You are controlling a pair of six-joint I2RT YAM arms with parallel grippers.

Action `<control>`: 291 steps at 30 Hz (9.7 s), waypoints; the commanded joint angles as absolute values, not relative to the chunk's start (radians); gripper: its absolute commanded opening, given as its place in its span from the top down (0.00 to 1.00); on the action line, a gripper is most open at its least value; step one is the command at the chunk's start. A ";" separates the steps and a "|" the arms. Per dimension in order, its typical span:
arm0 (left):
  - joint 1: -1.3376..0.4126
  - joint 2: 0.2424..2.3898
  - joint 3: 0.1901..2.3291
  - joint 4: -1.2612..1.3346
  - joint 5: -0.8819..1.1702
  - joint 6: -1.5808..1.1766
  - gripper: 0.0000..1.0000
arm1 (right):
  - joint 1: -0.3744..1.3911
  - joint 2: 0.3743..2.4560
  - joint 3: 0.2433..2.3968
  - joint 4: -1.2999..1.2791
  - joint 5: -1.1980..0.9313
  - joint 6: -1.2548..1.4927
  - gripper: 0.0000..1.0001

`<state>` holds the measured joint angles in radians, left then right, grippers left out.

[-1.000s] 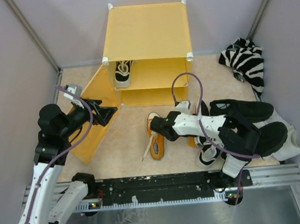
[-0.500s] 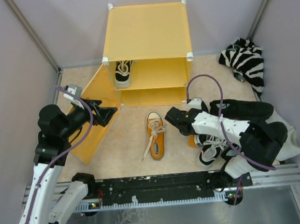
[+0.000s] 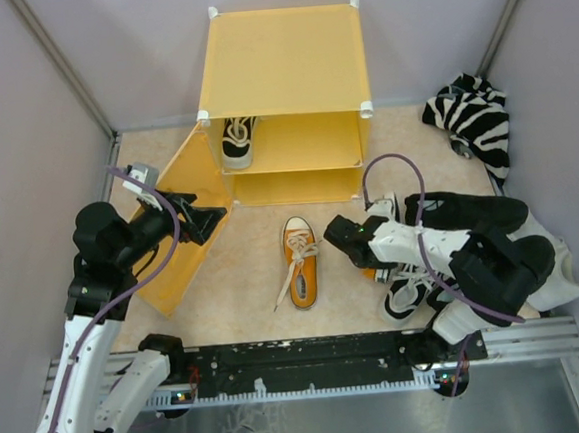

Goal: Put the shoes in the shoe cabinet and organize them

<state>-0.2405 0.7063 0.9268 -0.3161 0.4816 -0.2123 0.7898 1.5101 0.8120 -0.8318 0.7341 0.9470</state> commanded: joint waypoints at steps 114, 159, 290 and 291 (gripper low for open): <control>-0.245 0.646 0.936 -0.345 0.459 -0.197 0.01 | 1.190 1.385 1.306 -0.660 0.693 0.730 1.00; -0.245 0.672 0.943 -0.353 0.439 -0.176 0.01 | 0.621 1.723 1.725 -0.183 0.480 0.217 1.00; -0.247 0.712 0.906 -0.352 0.422 -0.169 0.01 | 0.591 1.402 1.039 0.251 0.192 -0.038 0.27; -0.247 0.710 0.907 -0.353 0.421 -0.168 0.01 | 0.591 1.411 1.044 0.257 0.181 -0.038 0.28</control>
<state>-0.2409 0.7227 0.9154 -0.3607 0.4183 -0.1780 0.5869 1.3846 1.0332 0.2165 0.2600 -0.0406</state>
